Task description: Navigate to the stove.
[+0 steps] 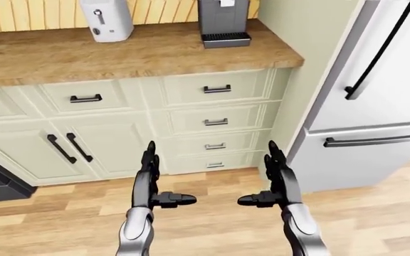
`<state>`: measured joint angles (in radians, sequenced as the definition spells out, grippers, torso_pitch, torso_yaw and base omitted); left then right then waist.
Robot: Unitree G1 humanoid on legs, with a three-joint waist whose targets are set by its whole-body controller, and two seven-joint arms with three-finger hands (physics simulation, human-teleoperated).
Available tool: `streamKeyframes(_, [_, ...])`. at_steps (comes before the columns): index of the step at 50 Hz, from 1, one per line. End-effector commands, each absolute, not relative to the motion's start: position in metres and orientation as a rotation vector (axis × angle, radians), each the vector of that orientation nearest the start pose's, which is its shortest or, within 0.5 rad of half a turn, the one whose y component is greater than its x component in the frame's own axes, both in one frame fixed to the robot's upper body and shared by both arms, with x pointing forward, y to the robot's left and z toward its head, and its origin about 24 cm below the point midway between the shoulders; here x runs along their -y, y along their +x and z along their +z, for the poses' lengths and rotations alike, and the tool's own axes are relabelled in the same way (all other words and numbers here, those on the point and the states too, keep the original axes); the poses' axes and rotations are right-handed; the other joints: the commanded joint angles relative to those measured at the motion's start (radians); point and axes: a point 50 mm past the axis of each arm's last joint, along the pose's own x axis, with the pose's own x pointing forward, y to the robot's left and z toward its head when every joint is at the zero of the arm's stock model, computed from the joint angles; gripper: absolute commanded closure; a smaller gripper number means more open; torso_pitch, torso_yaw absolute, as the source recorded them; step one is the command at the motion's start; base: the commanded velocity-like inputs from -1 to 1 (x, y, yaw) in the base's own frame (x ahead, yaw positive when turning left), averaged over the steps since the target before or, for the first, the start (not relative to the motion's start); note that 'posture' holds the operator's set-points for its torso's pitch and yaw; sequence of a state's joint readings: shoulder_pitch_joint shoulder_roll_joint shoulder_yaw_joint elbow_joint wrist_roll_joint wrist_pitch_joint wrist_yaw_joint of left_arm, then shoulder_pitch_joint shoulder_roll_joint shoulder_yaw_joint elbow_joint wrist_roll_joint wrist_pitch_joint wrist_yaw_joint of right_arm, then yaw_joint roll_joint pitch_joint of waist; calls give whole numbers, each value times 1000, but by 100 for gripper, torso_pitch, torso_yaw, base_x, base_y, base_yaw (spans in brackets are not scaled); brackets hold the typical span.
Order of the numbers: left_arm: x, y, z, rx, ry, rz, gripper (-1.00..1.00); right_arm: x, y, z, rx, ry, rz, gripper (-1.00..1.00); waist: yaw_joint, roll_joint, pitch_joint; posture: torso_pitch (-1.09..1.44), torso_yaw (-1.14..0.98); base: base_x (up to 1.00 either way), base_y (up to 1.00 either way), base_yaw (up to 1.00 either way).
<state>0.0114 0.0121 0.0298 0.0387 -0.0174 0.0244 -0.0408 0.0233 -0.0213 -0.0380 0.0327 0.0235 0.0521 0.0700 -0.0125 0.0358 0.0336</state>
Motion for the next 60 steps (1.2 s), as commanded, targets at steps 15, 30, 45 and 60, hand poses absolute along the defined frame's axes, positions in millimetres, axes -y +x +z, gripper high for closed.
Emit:
streamKeyframes(15, [-160, 254, 41, 0, 0, 0, -100, 156, 253, 38, -22, 11, 44, -100, 12, -77, -12, 0, 0, 0, 21, 0])
streamKeyframes(30, [-160, 254, 41, 0, 0, 0, -100, 156, 253, 38, -28, 5, 44, -100, -6, -6, -13, 0, 0, 0, 32, 0])
streamKeyframes(45, [-160, 254, 41, 0, 0, 0, -100, 157, 253, 39, -21, 16, 44, -100, 20, -15, -21, 0, 0, 0, 19, 0])
streamKeyframes(60, [-160, 254, 41, 0, 0, 0, -100, 157, 252, 40, -24, 11, 44, -100, 3, -91, -22, 0, 0, 0, 14, 0])
